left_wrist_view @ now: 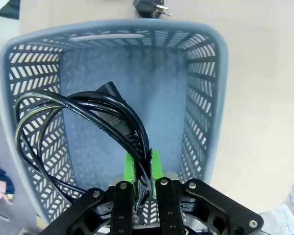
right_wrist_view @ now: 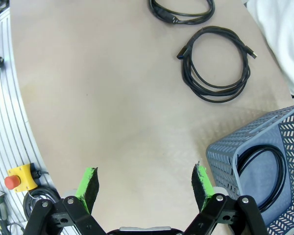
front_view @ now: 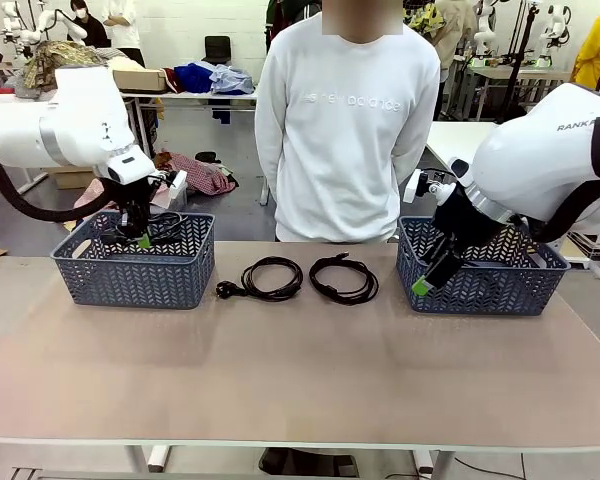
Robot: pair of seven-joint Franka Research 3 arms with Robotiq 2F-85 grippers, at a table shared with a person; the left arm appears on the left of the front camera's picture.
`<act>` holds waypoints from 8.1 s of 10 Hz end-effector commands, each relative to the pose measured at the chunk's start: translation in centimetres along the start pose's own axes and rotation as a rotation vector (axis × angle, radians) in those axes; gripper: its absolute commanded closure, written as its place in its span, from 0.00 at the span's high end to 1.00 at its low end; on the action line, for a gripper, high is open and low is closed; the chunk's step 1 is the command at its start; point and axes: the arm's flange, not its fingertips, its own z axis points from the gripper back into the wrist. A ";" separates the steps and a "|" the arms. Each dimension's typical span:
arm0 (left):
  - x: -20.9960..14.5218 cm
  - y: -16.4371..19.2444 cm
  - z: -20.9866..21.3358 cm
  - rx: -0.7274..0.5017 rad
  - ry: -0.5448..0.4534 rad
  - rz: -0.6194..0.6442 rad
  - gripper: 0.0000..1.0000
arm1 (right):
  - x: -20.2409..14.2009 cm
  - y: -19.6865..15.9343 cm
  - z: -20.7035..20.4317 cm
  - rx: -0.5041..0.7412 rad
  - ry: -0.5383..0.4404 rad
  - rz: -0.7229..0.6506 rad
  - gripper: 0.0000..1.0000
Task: Organize the cables according to human instructions.
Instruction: Pick up a bundle of cables and place it in the basket indicated by the human.
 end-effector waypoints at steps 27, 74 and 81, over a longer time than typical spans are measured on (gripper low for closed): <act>5.9 -3.1 4.4 0.071 -0.093 0.267 1.00 | 0.0 0.0 0.1 -0.003 -0.002 -0.005 1.00; 24.4 -6.0 -4.9 0.105 -0.050 -0.093 1.00 | 0.0 0.0 0.1 -0.003 -0.002 -0.005 1.00; 24.2 -6.2 -5.2 0.087 -0.058 -0.109 1.00 | 0.0 0.0 0.1 -0.003 -0.002 -0.005 1.00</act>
